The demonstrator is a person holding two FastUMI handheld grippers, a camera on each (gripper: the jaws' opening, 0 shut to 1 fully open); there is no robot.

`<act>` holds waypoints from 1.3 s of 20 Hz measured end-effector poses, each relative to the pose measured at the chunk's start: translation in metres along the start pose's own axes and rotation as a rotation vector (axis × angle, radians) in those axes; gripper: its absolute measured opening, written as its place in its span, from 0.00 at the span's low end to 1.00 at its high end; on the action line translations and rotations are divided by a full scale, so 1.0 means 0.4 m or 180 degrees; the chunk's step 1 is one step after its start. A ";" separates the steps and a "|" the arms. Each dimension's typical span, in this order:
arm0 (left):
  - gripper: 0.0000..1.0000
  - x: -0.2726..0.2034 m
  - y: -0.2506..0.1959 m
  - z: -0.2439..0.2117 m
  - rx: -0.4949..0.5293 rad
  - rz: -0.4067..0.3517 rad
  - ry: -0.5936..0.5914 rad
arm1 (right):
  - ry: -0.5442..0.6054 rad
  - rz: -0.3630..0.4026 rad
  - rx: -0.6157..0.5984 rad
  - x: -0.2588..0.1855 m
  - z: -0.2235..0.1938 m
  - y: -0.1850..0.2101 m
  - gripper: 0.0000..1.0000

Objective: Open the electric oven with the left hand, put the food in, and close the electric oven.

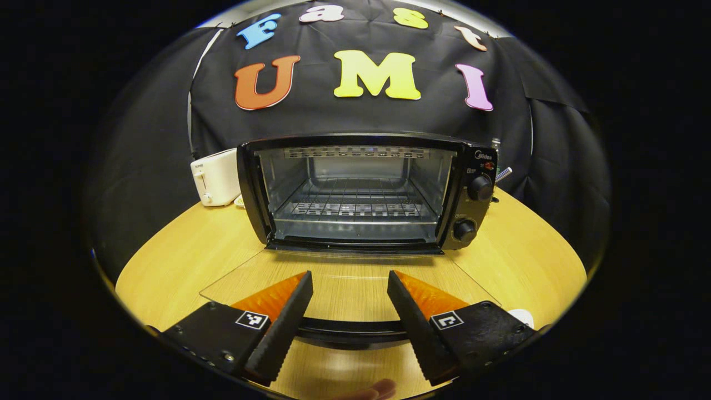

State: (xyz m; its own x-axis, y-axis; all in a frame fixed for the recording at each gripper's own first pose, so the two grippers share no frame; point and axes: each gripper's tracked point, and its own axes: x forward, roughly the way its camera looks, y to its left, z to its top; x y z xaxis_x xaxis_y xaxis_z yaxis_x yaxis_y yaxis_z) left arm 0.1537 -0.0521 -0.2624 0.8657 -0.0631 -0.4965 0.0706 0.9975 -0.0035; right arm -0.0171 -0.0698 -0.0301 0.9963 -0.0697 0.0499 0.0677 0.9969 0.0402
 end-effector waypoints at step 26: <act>0.92 -0.439 0.117 0.109 0.0037 -0.0061 -0.0982 | 0.1685 0.1494 -0.0439 0.120 -0.608 0.412 0.96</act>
State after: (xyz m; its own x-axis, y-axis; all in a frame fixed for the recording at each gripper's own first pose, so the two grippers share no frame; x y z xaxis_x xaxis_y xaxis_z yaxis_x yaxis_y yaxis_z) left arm 0.0266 0.0044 -0.1377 0.9736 -0.0904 -0.2096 0.0925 0.9957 0.0005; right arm 0.0546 0.1000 -0.2638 0.8115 0.3595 -0.4607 -0.4027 0.9153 0.0050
